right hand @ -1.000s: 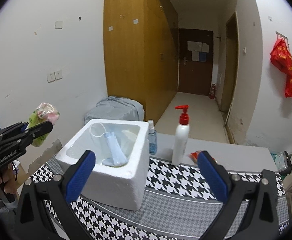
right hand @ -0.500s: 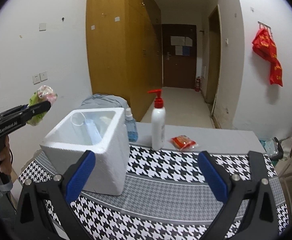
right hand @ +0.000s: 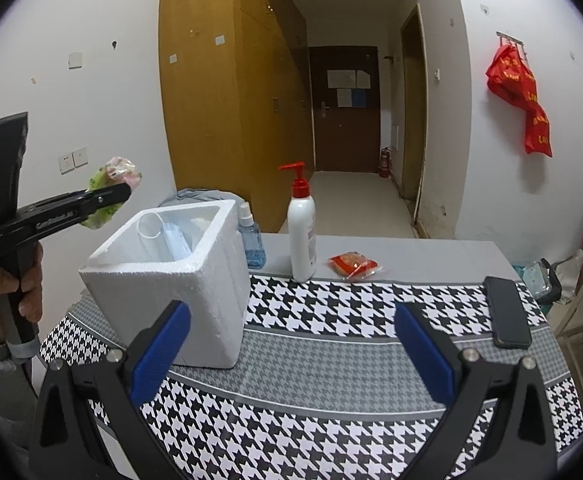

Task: Organize soft objects

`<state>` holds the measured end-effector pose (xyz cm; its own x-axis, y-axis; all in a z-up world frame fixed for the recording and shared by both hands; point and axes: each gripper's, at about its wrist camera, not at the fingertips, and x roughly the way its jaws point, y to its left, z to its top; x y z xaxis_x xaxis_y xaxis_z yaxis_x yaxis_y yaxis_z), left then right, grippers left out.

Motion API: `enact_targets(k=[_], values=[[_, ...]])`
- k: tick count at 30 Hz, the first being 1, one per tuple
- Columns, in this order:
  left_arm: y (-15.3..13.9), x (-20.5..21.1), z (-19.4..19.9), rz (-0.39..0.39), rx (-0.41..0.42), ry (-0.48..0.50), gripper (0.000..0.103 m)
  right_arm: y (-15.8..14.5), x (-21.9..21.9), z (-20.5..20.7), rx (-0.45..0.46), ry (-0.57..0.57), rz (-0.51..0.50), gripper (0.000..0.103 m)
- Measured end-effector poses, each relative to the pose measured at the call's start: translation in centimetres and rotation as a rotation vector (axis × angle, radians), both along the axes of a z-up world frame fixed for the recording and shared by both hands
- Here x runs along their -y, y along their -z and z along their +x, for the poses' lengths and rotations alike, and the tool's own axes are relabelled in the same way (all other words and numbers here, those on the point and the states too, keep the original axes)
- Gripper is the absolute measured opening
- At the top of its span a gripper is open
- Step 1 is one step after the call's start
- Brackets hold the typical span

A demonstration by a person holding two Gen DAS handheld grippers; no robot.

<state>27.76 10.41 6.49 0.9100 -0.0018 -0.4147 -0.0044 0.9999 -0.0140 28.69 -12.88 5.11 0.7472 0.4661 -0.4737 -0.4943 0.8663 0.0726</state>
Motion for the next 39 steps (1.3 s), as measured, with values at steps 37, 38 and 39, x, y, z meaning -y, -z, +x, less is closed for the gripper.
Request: enact_targets(k=[37, 38, 39], values=[[1.8, 1.1, 3.7, 0.041, -0.028, -0.049, 0.102, 1.5, 1.8, 0.1, -0.024, 0.055, -0.008, 0.103], [1.8, 1.1, 3.6, 0.040, -0.028, -0.048, 0.102, 1.5, 1.8, 0.1, -0.024, 0.055, -0.007, 0.103], [1.7, 1.1, 3.4, 0.039, -0.026, -0.050, 0.102, 1.4, 1.7, 0.1, -0.024, 0.054, -0.006, 0.103]])
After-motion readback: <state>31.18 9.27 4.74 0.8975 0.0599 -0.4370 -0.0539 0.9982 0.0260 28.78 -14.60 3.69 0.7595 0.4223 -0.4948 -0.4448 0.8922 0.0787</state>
